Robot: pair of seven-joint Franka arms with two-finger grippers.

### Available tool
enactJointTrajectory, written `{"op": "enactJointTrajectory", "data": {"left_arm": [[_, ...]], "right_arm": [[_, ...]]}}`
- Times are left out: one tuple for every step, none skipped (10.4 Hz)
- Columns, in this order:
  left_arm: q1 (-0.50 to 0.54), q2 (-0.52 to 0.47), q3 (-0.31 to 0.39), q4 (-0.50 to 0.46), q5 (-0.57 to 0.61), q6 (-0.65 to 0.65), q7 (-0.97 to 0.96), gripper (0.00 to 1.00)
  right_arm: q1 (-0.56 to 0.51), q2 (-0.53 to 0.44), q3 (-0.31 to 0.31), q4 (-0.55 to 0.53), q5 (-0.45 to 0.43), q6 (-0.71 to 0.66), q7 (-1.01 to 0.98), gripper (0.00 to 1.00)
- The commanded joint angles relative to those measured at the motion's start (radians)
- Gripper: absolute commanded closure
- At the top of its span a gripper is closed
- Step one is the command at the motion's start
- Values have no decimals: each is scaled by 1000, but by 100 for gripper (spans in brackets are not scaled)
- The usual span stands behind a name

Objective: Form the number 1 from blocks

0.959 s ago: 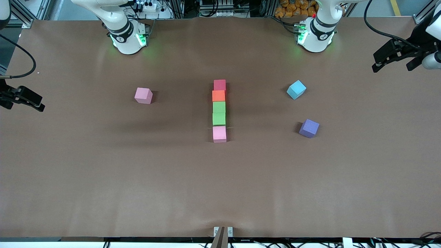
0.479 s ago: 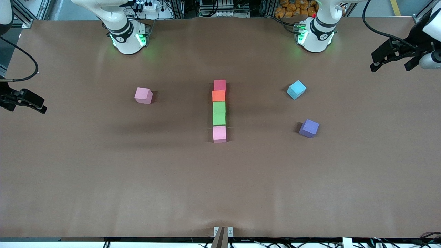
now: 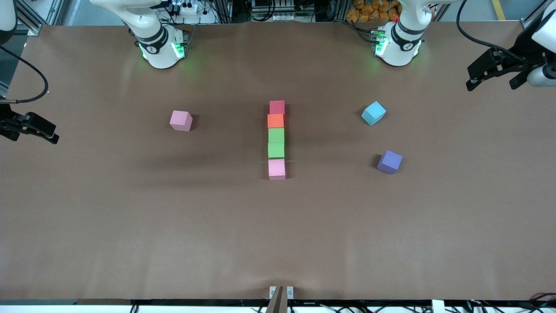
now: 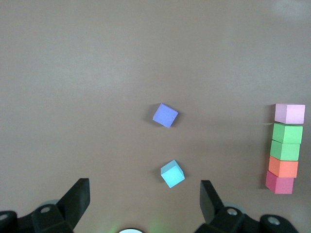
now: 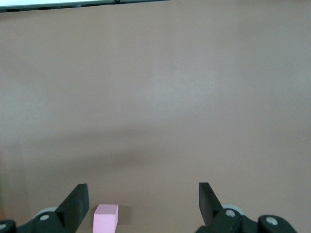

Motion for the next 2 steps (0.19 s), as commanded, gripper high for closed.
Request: {"op": "enactJointTrajectory", "data": {"left_arm": [[-3,2,0,14,-11,-20,-8,0],[-3,2,0,14,-11,-20,-8,0]], "right_arm": [[-8,4,3,11,21,1,-4,0],[-8,4,3,12,21,1,-4,0]]}}
